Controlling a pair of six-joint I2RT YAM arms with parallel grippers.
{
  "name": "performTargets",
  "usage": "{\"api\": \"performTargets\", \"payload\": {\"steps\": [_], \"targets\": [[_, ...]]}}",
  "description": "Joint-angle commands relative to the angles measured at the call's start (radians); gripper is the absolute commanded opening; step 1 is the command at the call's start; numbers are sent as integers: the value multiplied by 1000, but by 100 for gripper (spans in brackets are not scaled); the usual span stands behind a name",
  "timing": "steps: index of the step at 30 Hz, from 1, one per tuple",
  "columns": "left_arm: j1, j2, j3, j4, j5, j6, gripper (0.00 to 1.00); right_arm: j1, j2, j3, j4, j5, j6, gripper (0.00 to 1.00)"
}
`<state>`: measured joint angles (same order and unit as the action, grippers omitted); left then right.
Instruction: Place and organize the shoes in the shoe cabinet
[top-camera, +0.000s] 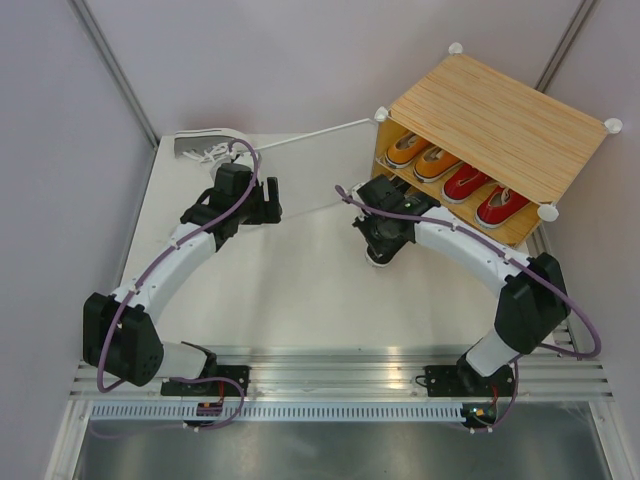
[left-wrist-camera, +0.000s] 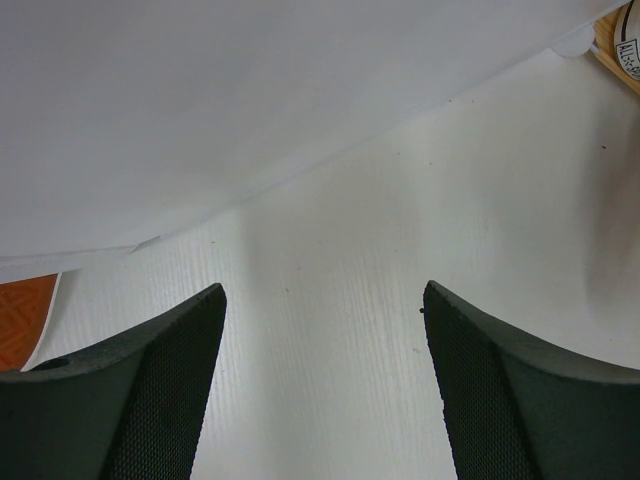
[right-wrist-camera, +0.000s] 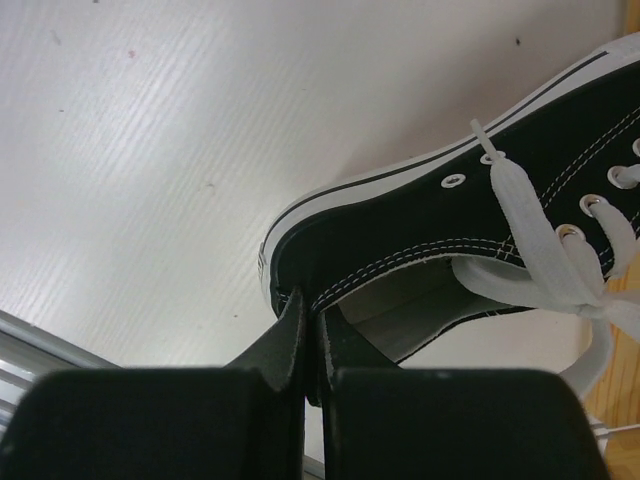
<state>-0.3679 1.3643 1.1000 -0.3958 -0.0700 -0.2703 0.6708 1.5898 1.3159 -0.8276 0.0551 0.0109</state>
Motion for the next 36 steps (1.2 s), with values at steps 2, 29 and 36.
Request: {"api": "performTargets", "payload": {"steps": [2, 29, 36], "targets": [[1, -27, 12, 6, -1, 5, 83, -65, 39, 43, 51, 38, -101, 1], [1, -48, 3, 6, 9, -1, 83, -257, 280, 215, 160, 261, -270, 5], [1, -54, 3, 5, 7, 0, 83, -257, 269, 195, 159, 239, -220, 41]]}}
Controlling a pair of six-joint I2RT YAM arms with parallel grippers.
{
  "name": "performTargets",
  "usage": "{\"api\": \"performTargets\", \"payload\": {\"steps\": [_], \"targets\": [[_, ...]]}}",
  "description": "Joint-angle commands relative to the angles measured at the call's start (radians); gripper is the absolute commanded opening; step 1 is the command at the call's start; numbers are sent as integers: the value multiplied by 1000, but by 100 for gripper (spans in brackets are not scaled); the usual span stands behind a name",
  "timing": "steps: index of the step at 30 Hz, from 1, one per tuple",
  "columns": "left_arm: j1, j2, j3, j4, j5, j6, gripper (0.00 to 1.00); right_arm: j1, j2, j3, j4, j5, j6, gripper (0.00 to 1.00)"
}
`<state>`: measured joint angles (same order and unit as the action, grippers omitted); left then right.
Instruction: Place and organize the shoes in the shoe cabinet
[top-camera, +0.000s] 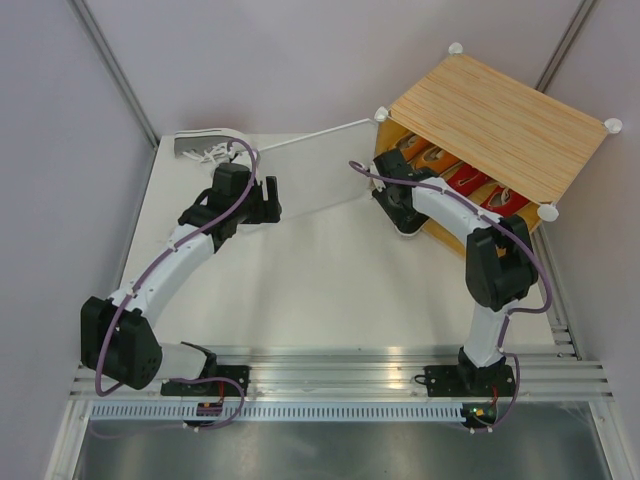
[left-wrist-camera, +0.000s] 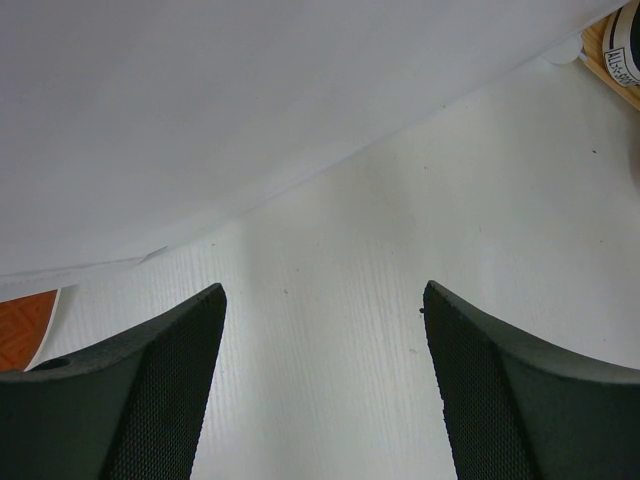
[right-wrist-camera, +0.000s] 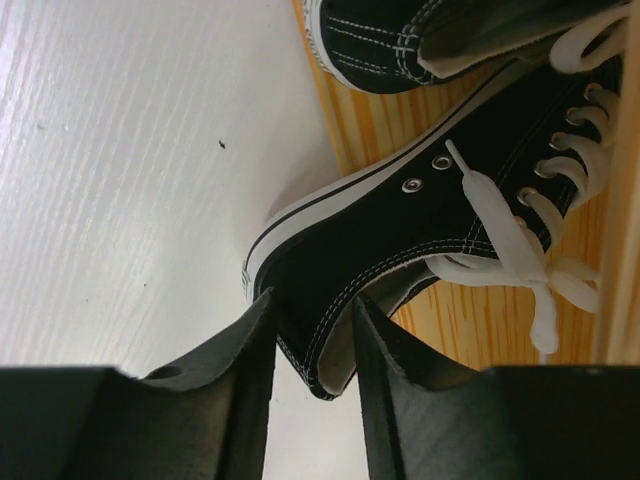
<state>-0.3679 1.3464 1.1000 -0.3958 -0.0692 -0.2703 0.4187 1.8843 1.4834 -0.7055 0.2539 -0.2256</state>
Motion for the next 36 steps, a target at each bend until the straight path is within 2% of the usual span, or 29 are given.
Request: {"api": "performTargets", "payload": {"steps": [1, 11, 20, 22, 28, 31, 32, 36], "targets": [[1, -36, 1, 6, 6, 0, 83, -4, -34, 17, 38, 36, 20, 44], [3, -30, 4, 6, 23, -4, 83, 3, -186, -58, 87, -84, 51, 49], [3, -21, 4, 8, 39, -17, 83, 25, -287, -107, 129, -88, 146, 56], [1, -23, 3, 9, 43, -21, 83, 34, -330, -164, 162, -35, 189, 57], [1, -27, 3, 9, 35, -23, 83, 98, -509, -453, 409, 253, 538, 62], [3, -30, 3, 11, 39, -27, 83, 126, -557, -576, 520, 332, 712, 62], [3, -30, 3, 9, 39, -29, 83, 129, -560, -598, 556, 384, 757, 62], [1, -33, 3, 9, 39, -30, 83, 132, -521, -646, 633, 418, 873, 62]]}}
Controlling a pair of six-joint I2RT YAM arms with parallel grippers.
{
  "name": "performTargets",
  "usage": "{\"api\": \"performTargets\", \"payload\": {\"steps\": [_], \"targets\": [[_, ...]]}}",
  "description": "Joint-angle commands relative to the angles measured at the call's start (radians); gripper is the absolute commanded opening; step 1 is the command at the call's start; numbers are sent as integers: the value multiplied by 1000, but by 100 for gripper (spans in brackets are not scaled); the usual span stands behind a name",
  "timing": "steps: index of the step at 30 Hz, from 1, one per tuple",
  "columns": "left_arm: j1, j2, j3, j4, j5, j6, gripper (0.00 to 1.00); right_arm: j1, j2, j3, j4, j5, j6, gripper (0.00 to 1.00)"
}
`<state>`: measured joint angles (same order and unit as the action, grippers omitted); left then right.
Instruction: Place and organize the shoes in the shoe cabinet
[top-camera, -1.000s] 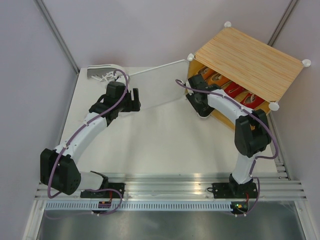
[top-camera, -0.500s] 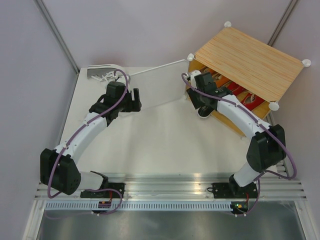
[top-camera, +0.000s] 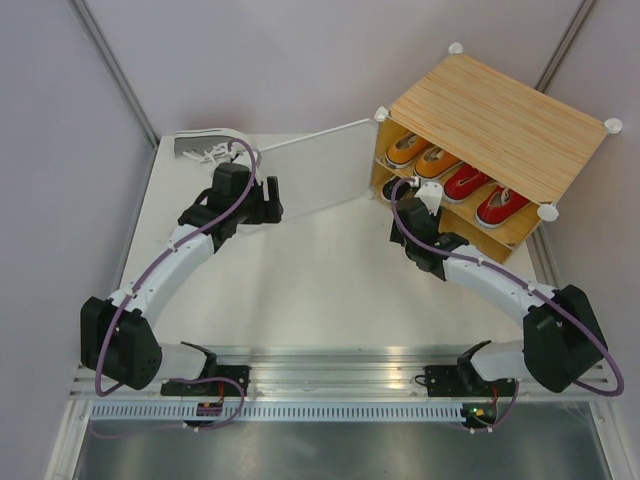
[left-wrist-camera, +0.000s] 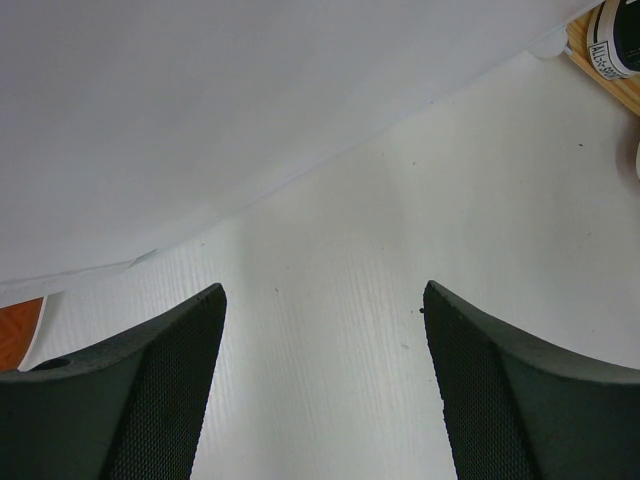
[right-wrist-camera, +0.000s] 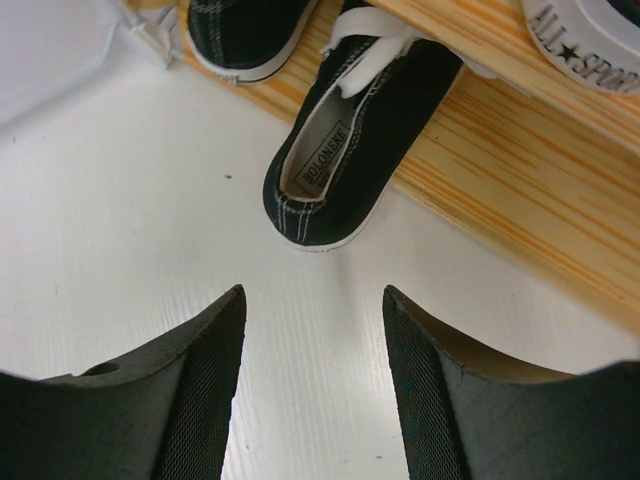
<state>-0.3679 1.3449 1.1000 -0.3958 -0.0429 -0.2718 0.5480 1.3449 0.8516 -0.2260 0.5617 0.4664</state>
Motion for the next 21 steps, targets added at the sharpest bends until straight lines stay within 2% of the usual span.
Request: {"api": "performTargets", "payload": {"steps": [1, 5, 8, 14, 17, 19, 20, 21], "targets": [[1, -33, 3, 9, 12, -30, 83, 3, 36, -11, 163, 118, 219, 62], [3, -35, 1, 11, 3, -32, 83, 3, 128, 6, 215, 173, 305, 59], [1, -29, 0, 6, -12, -32, 83, 3, 180, 4, 298, 165, 301, 57], [6, -32, 3, 3, -15, -30, 83, 3, 258, 20, 263, 280, 367, 50], [6, -35, 4, 5, -15, -30, 83, 1, 278, 18, 266, 320, 380, 41], [6, -38, 4, 5, -15, -30, 83, 0, 302, 33, 255, 357, 385, 30], [6, -39, 4, 5, -14, -30, 83, -2, 310, 40, 251, 363, 380, 19], [7, -39, 4, 5, -14, -30, 83, -5, 318, 53, 249, 371, 374, 14]]}}
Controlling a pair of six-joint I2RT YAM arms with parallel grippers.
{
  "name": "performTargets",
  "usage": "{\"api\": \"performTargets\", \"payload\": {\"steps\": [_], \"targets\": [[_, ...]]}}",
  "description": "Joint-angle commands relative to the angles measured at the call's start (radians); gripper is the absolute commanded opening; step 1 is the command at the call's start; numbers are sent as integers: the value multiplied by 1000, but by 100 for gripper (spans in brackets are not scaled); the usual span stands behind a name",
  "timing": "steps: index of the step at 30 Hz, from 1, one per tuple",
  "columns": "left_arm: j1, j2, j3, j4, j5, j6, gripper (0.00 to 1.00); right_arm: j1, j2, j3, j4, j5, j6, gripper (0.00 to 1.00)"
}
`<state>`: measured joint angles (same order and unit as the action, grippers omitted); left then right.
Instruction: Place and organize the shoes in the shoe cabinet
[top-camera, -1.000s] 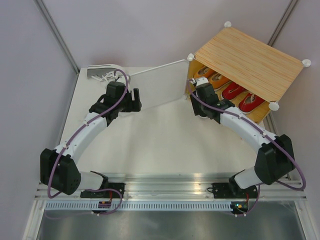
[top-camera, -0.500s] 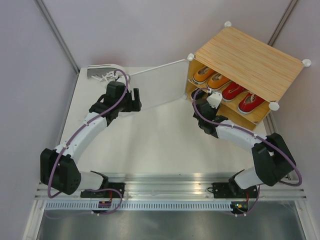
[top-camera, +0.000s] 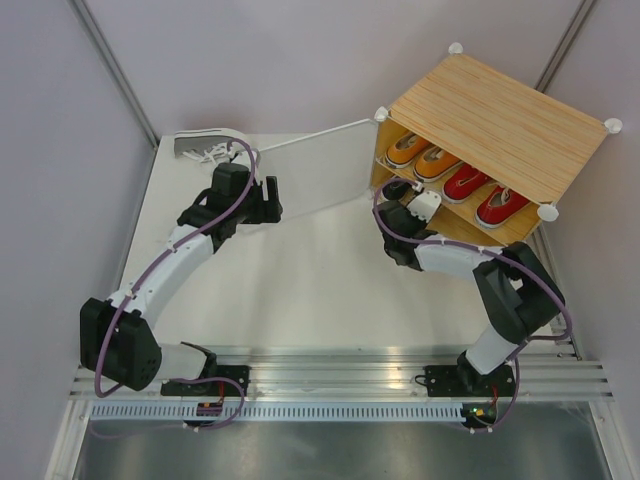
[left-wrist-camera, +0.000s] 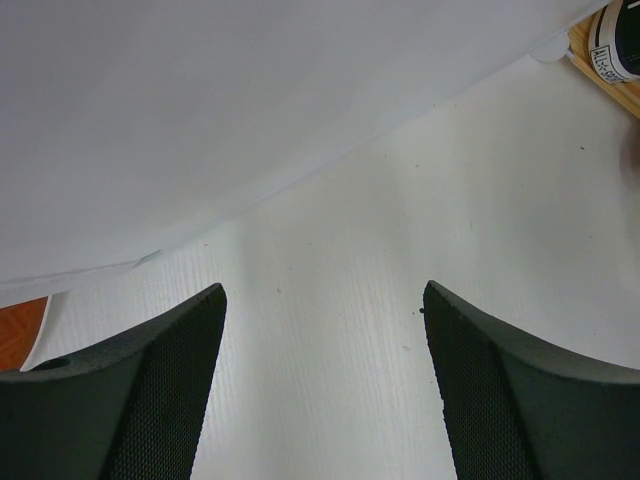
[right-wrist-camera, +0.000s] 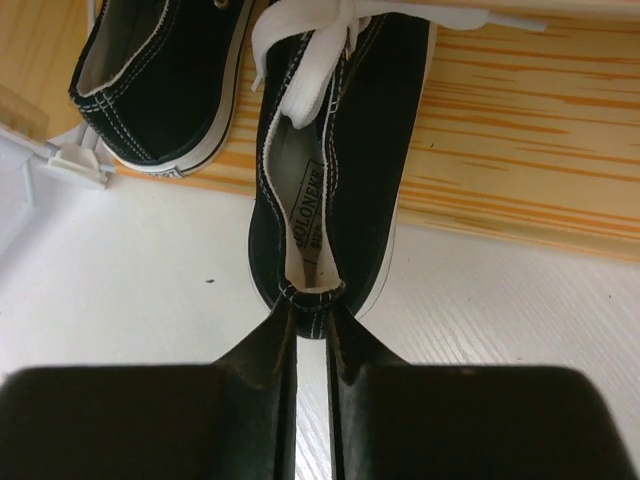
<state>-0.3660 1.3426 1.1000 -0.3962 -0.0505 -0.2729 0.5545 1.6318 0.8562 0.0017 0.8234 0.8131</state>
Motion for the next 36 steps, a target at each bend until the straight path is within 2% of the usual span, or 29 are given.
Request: {"api": "performTargets", "payload": {"steps": [1, 3, 15, 25, 31, 36], "targets": [[6, -37, 4, 5, -3, -29, 83, -14, 37, 55, 20, 118, 21, 9], [6, -36, 4, 3, -3, -31, 83, -22, 48, 78, 9, 137, 18, 1], [10, -34, 4, 5, -2, -28, 83, -97, 86, 144, 116, 109, -130, 1], [10, -36, 4, 3, -8, -26, 83, -140, 160, 156, 225, -3, -247, 1], [12, -33, 4, 5, -2, -28, 83, -156, 177, 147, 296, -110, -264, 1], [12, -34, 3, 5, -8, -25, 83, -157, 183, 164, 302, -132, -288, 1]]}}
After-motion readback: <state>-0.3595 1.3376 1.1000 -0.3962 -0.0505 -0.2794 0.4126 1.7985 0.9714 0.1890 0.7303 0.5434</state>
